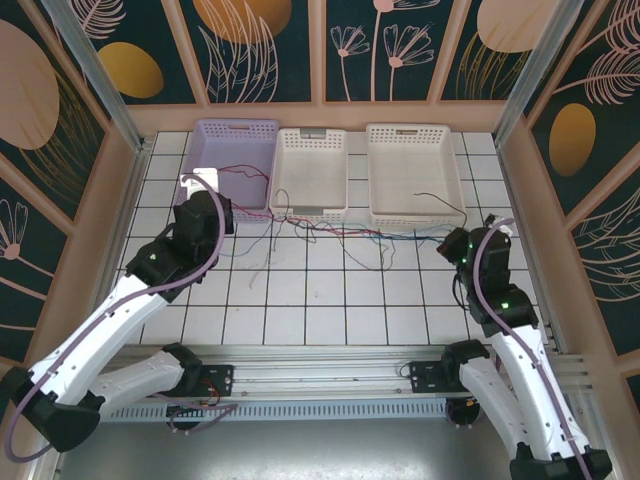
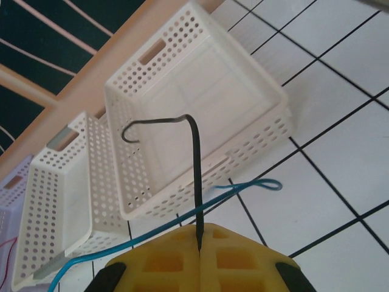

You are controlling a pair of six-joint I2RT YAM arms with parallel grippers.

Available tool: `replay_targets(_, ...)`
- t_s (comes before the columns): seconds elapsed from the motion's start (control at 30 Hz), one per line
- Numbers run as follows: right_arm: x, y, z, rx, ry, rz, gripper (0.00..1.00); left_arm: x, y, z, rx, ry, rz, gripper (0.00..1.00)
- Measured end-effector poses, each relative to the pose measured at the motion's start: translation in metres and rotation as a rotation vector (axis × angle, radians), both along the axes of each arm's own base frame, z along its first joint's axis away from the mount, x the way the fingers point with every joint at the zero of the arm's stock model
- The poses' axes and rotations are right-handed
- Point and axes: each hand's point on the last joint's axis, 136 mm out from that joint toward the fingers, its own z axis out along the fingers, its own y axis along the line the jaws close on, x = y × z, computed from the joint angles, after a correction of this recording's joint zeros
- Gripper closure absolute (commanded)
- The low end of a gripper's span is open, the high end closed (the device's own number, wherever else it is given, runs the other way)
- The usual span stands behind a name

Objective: Untangle the cables

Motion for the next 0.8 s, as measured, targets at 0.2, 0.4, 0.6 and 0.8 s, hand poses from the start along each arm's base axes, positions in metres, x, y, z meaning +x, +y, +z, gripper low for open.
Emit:
replay_targets(0.2, -0.008, -0.017, 0.012, -0.015, 0.01, -0.05, 1.0, -0.008, 0.009, 0.004, -0.008, -0.009, 0.019, 1.0)
replay_targets(0.4, -0.015, -0.032, 0.026, -0.04, 0.008, -0.097, 1.0, -0.012, 0.019, -0.003, 0.04, 0.015, 0.063, 1.0)
replay_targets(0.6, -0.022, -0.045, 0.037, -0.063, 0.006, -0.143, 1.0, -0.015, 0.026, -0.001, 0.056, 0.01, 0.091, 1.0)
replay_targets(0.8, -0.028, -0.054, 0.052, -0.091, -0.001, -0.173, 1.0, -0.017, 0.035, -0.002, 0.093, 0.011, 0.136, 1.0)
